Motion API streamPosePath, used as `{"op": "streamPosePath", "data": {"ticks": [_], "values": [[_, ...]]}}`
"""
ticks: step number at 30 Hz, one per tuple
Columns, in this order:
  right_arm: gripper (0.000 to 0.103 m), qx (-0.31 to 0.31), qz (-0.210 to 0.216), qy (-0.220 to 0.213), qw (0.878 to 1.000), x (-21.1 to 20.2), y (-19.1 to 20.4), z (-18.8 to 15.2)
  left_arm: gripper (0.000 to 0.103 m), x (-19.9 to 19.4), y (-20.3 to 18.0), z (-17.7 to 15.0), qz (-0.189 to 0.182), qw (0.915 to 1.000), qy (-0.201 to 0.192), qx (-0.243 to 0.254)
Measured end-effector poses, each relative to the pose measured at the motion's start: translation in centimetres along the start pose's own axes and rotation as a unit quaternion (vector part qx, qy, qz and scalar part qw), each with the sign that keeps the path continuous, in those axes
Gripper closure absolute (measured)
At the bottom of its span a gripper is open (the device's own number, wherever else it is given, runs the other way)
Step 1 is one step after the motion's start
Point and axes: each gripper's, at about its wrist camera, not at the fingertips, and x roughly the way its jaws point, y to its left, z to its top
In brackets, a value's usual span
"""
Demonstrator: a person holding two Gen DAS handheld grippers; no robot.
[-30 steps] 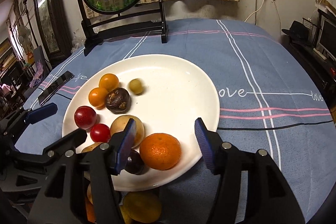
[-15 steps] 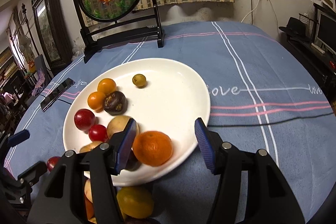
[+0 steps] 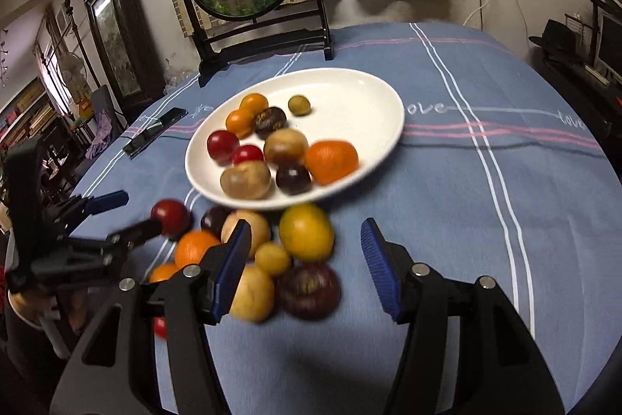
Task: Organize fruits
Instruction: 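Withdraw both open tools from the plate, then grasp the red plum with the left tool while the right tool grasps the yellow potato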
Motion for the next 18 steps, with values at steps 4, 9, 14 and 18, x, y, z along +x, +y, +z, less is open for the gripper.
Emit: {"op": "streamPosePath", "data": {"ticks": [4, 9, 14, 18], "values": [[0.044, 0.008, 0.001, 0.004, 1.000, -0.5, -0.2, -1.1, 0.011, 0.0, -0.2, 0.0, 0.001, 1.0000, 0.003, 0.004], [0.044, 0.012, 0.029, 0.009, 0.999, -1.0, 0.1, -2.1, 0.025, 1.7, -0.2, 0.6, -0.007, 0.9993, 0.037, -0.004], [0.044, -0.001, 0.035, 0.009, 0.999, -1.6, 0.2, -2.6, 0.049, 2.7, -1.1, 1.1, -0.017, 0.9985, 0.051, -0.003], [0.044, -0.002, 0.029, 0.012, 0.999, -1.8, -0.3, -2.9, 0.062, 3.2, -2.6, 1.2, -0.009, 0.9985, 0.052, 0.017]]}}
